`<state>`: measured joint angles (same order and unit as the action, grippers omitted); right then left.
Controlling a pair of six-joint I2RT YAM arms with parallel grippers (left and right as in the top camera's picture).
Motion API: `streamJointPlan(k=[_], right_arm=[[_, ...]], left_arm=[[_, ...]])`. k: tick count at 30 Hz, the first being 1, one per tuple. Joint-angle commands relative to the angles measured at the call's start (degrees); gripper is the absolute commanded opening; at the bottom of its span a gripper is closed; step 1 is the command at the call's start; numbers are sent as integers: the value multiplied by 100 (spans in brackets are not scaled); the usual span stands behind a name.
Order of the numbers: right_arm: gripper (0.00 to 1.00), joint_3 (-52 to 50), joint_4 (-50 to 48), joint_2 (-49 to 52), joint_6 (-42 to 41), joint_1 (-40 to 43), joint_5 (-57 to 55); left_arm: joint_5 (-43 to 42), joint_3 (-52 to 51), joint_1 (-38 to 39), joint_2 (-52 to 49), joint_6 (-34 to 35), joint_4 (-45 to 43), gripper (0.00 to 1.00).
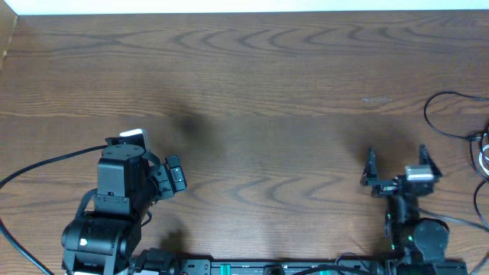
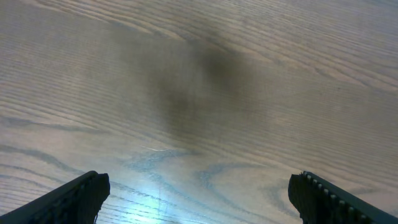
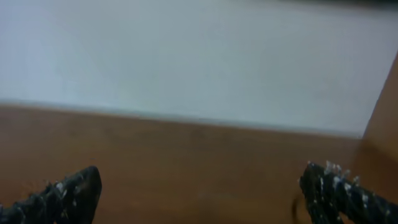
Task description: Untangle cables
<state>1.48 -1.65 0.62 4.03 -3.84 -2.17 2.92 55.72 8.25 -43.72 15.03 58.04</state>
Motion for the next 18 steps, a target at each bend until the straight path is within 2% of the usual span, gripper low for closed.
streamJointPlan(k=[1,5,18], right_arm=[[99,-118,448,-35,79,-55,44],[99,-116,616,-35,393,-55,146],[99,-116,595,-31,376,-55,125]], left_arm=[[11,-11,-15,-7,28,-4,97],[11,-11,-15,-7,31,-4,97],[11,-11,-15,-7,31,-2,97]])
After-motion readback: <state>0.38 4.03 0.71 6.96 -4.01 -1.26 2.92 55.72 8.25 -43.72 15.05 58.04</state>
